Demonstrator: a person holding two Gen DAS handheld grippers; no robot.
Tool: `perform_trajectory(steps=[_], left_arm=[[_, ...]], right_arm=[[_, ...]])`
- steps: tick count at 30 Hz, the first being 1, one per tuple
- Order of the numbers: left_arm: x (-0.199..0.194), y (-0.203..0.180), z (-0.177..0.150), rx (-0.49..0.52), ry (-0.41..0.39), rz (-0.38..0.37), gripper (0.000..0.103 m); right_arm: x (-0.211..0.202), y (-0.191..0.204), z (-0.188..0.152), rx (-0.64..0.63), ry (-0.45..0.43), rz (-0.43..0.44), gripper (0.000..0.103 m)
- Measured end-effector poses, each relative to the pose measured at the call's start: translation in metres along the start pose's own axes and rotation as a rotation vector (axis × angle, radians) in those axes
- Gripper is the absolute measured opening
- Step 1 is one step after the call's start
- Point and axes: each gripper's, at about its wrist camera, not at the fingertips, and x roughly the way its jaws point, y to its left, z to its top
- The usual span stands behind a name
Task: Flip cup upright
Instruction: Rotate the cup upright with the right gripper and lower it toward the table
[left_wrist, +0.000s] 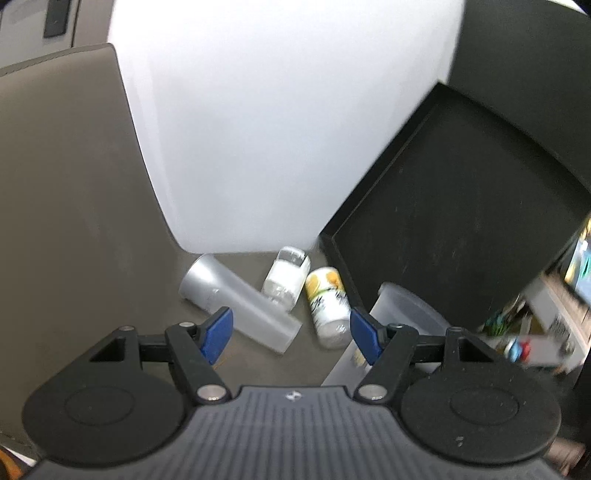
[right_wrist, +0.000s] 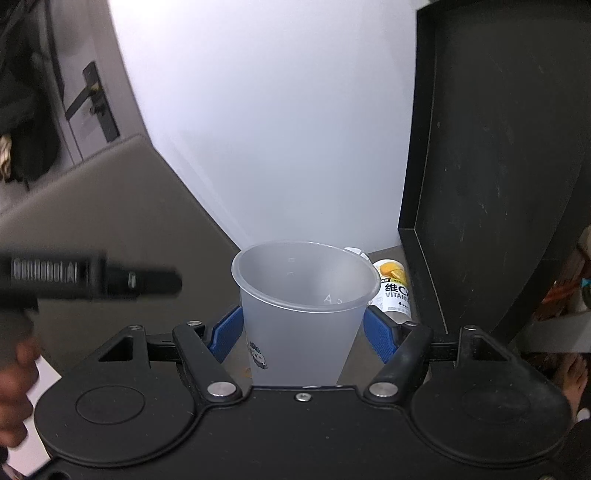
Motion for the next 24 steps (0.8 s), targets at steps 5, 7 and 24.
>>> perform_trajectory(steps=[5,7,24], left_arm=[[0.007,-0.004,0.003,-0.038,-0.009,-0.038,0.069],[0.013,-0.004,0.002,-0.044,0.0,-0.049,0.069],[0.058,0.014,-0.025,-0.151,0.135,-0.155,0.069]], right_arm=[[0.003,0.009,-0.006,-0.06,0.013,-0.022,0.07],[0.005,0.014,-0.009,-0.081,0.02,-0.032,0.07],[0.031,0.04,-0.025,-0.232,0.071,-0.105,0.07]])
